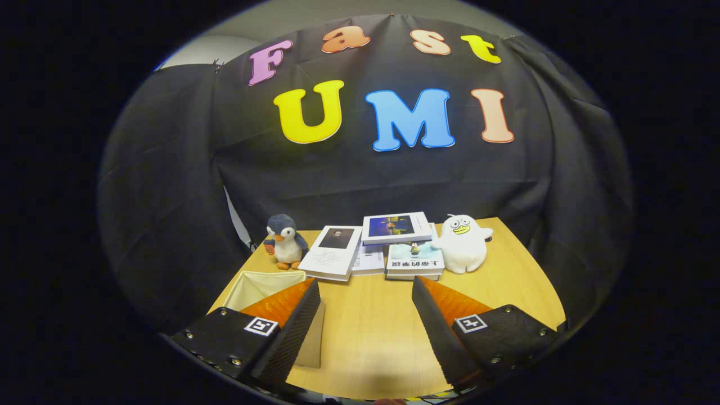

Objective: Open the storage box then place both shoes into the box .Put the left shoe in first, then the right shoe, with the right side of both shoes facing outward in a uniform manner.

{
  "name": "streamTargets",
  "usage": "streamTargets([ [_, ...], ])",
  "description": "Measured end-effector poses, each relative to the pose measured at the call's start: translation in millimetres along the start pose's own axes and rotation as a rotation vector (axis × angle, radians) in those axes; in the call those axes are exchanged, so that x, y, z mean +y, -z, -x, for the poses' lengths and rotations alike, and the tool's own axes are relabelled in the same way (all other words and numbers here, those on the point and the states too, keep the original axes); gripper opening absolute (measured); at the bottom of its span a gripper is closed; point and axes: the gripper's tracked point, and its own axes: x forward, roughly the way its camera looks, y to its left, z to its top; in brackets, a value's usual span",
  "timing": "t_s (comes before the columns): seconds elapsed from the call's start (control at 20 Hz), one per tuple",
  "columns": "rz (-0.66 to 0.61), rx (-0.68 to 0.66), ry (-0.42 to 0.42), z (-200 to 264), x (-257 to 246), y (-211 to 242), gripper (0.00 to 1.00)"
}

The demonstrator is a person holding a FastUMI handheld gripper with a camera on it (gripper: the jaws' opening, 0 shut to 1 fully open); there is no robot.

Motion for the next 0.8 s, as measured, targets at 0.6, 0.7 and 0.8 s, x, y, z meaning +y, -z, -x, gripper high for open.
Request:
streamTargets([
  [0.6, -0.015, -0.272, 0.215, 52.4, -127.7, -6.3, 0.98],
  [0.7, -0.03, -0.288, 0.224, 56.6, -138.9, -4.4, 0.98],
  [0.8, -0.038, -0.293, 0.232, 57.4, -147.5, -2.7, 0.99],
])
